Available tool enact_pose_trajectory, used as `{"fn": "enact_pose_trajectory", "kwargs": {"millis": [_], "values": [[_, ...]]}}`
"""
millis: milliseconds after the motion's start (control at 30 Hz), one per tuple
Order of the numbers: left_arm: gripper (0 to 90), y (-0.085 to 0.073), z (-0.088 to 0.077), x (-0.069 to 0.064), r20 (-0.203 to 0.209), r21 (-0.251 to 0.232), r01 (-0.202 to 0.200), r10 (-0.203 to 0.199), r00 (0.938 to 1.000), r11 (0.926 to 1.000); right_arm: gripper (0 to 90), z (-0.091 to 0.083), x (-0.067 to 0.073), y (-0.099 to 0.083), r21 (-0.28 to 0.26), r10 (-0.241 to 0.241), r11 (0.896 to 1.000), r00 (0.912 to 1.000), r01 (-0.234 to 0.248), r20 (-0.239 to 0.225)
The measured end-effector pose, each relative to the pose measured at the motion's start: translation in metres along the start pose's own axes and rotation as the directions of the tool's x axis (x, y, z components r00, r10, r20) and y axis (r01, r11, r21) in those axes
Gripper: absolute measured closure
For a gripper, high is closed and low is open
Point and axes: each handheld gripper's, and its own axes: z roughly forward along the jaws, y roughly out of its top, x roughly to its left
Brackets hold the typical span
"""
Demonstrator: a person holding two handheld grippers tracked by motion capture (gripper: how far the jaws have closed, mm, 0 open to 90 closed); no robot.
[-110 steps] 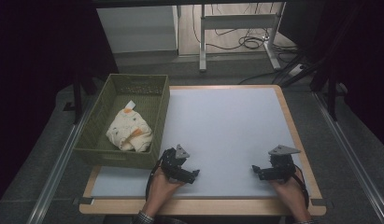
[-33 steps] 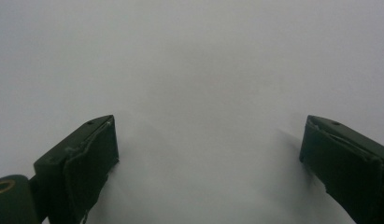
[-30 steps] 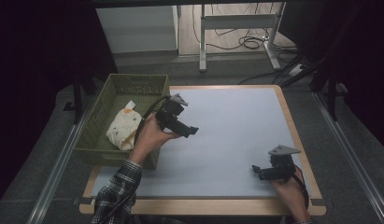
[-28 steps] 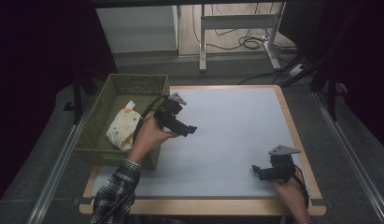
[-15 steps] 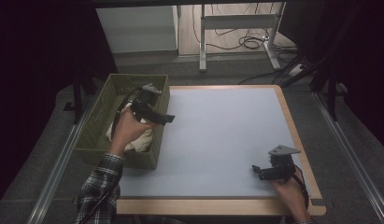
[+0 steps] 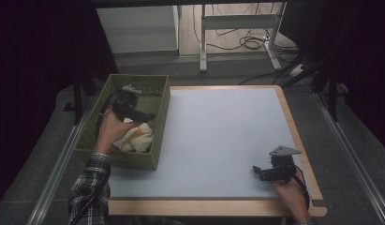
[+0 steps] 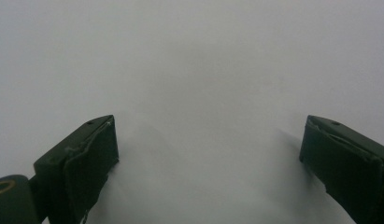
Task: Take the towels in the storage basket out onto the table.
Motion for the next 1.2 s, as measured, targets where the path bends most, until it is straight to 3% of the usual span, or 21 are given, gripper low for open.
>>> {"fn": "enact_pose_trajectory", "kwargs": {"millis": [100, 367, 533, 667, 733, 767, 800, 833, 933, 1033, 1067, 1100, 1133, 1167, 1200], "values": [[0.5, -0.01, 0.006, 0.011, -0.023, 0.025, 0.022, -0.021, 0.9995, 0.9995, 4.3, 0.0, 0.0, 0.0, 0.0, 0.0, 1.0, 1.0, 0.0, 0.0], [0.3, -0.025, 0.02, 0.028, -0.034, 0.073, 0.07, -0.068, 0.9971, 0.9949, 4.2, 0.0, 0.0, 0.0, -0.001, 0.0, 1.0, 1.0, 0.0, 0.0], [0.7, -0.035, 0.031, 0.038, -0.057, 0.143, 0.095, -0.088, 0.9945, 0.9851, 4.3, 0.0, 0.0, 0.0, -0.001, 0.0, 1.0, 1.0, 0.0, -0.001], [0.8, -0.043, 0.04, 0.046, -0.077, 0.199, 0.132, -0.119, 0.99, 0.9711, 4.3, 0.0, 0.0, 0.0, -0.001, 0.0, 1.0, 1.0, 0.0, 0.0], [0.9, -0.046, 0.044, 0.05, -0.091, 0.234, 0.146, -0.128, 0.9876, 0.9613, 4.3, 0.0, 0.0, 0.0, -0.001, 0.0, 1.0, 1.0, 0.0, 0.0], [0.9, -0.048, 0.048, 0.053, -0.094, 0.262, 0.161, -0.14, 0.9856, 0.9515, 4.3, 0.0, 0.0, 0.0, -0.001, 0.0, 1.0, 1.0, 0.0, 0.0], [0.9, -0.048, 0.048, 0.053, -0.094, 0.262, 0.161, -0.14, 0.9856, 0.9515, 4.3, 0.0, 0.0, 0.0, -0.001, 0.0, 1.0, 1.0, 0.0, 0.0], [1.1, -0.049, 0.051, 0.055, -0.096, 0.279, 0.168, -0.147, 0.9845, 0.9455, 4.3, 0.0, 0.0, 0.0, -0.001, 0.0, 1.0, 1.0, 0.0, 0.0], [1.2, -0.052, 0.059, 0.059, -0.105, 0.331, 0.2, -0.175, 0.9789, 0.9221, 4.3, 0.0, 0.0, 0.0, -0.001, 0.0, 1.0, 1.0, 0.0, 0.0], [2.5, -0.056, 0.068, 0.064, -0.105, 0.388, 0.227, -0.202, 0.9738, 0.8932, 4.3, 0.0, 0.0, 0.0, -0.001, 0.0, 1.0, 1.0, 0.0, 0.0], [3.6, -0.059, 0.074, 0.066, -0.098, 0.426, 0.239, -0.218, 0.9709, 0.8723, 4.3, 0.0, 0.0, 0.0, -0.001, 0.0, 1.0, 1.0, 0.0, 0.0], [5.7, -0.059, 0.076, 0.066, -0.096, 0.452, 0.239, -0.219, 0.9709, 0.8592, 4.3, 0.0, 0.0, 0.0, -0.001, 0.0, 1.0, 1.0, 0.0, 0.0], [8.5, -0.059, 0.076, 0.066, -0.096, 0.452, 0.239, -0.219, 0.9709, 0.8592, 4.3, 0.0, 0.0, 0.0, -0.001, 0.0, 1.0, 1.0, 0.0, 0.0], [12.2, -0.06, 0.077, 0.066, -0.094, 0.465, 0.244, -0.227, 0.9695, 0.851, 4.3, 0.0, 0.0, 0.0, -0.001, 0.0, 1.0, 1.0, 0.0, -0.001], [12.2, -0.059, 0.077, 0.065, -0.089, 0.466, 0.248, -0.234, 0.9683, 0.8495, 4.3, 0.0, 0.0, 0.0, -0.001, 0.0, 1.0, 1.0, 0.0, -0.001]]}}
